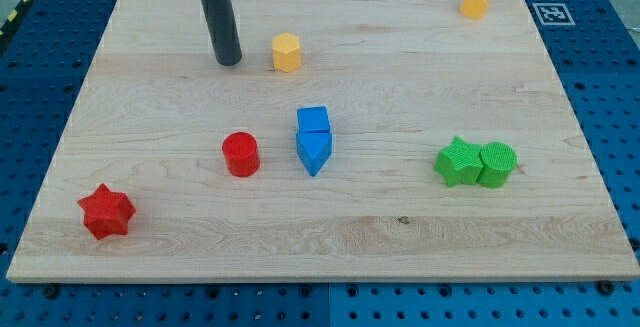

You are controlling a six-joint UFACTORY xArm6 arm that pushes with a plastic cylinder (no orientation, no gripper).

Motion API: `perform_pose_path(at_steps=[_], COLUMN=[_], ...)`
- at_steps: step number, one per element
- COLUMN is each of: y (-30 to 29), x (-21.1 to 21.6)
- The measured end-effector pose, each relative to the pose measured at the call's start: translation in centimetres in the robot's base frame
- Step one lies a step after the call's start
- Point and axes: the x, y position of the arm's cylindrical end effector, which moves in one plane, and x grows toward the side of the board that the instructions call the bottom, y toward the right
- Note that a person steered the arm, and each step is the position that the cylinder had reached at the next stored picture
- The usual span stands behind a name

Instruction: Move the yellow hexagon towards yellow heart

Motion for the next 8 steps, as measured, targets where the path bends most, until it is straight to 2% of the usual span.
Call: perform_pose_path(at_steps=[3, 6, 8], y=[10.1, 15.7, 21.8], x=[-0.2, -2.2, -2.7])
